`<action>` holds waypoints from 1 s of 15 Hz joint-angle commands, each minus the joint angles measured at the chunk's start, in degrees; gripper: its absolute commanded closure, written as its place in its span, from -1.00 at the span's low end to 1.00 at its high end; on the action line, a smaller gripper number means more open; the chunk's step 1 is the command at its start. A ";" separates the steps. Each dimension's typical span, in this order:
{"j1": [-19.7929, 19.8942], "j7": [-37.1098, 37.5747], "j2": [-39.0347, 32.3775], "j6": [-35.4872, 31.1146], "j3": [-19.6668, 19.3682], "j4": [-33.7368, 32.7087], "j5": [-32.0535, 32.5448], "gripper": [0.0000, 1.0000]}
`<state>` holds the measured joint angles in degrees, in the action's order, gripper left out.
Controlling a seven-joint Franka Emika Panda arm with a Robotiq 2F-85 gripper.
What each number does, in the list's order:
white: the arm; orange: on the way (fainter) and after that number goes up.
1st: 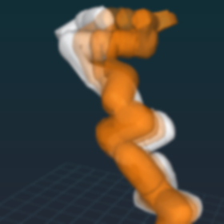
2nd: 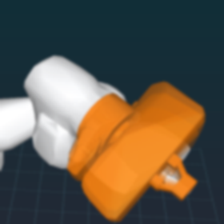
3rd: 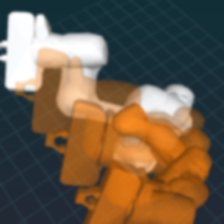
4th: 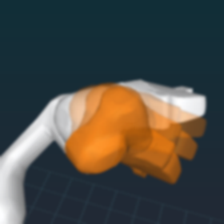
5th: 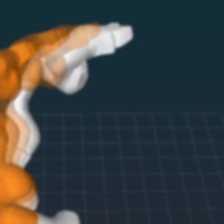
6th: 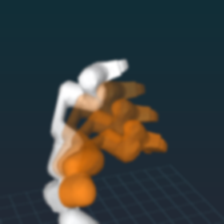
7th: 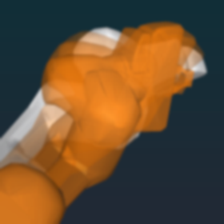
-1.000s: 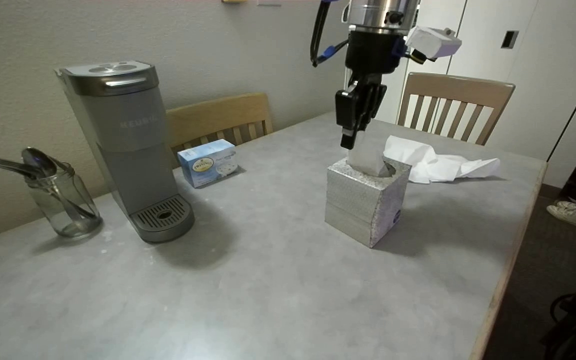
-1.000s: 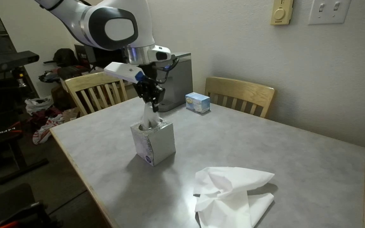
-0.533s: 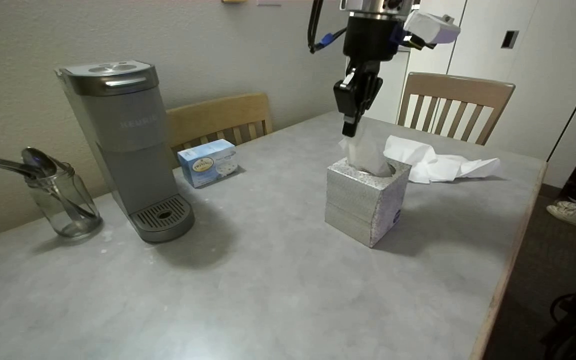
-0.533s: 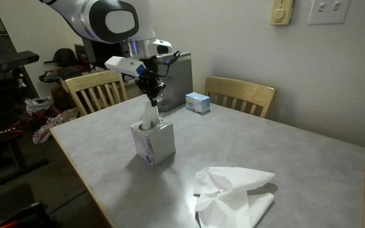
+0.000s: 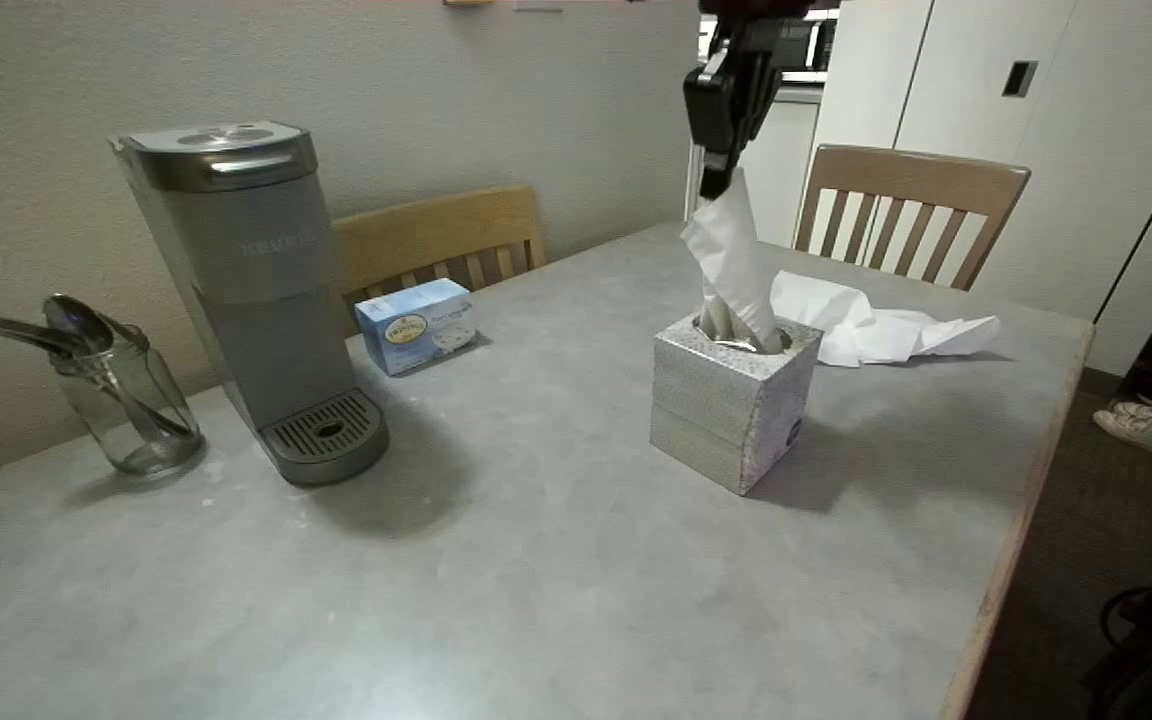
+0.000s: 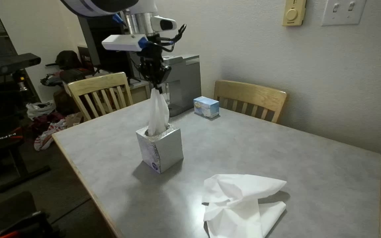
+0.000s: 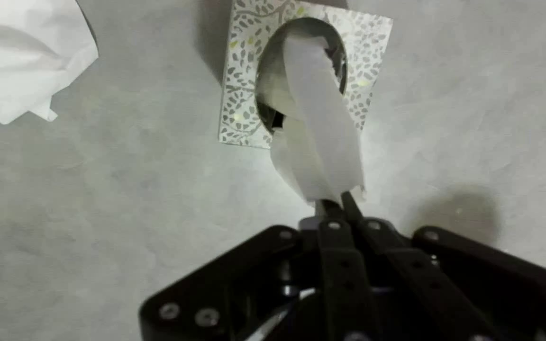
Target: Get a wipe from the wipe box and place it on the table
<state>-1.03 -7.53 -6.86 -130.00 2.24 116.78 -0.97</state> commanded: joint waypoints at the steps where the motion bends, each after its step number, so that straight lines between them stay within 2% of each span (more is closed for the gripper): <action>1: 0.06 -1.08 2.98 3.83 -0.36 -1.26 2.20 1.00; 5: -0.20 -1.15 5.47 4.93 -0.28 -2.66 5.09 1.00; 15: 0.07 -1.11 8.43 1.41 -0.60 -6.38 16.24 1.00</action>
<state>-1.27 -7.55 1.35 -127.63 2.22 111.30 12.30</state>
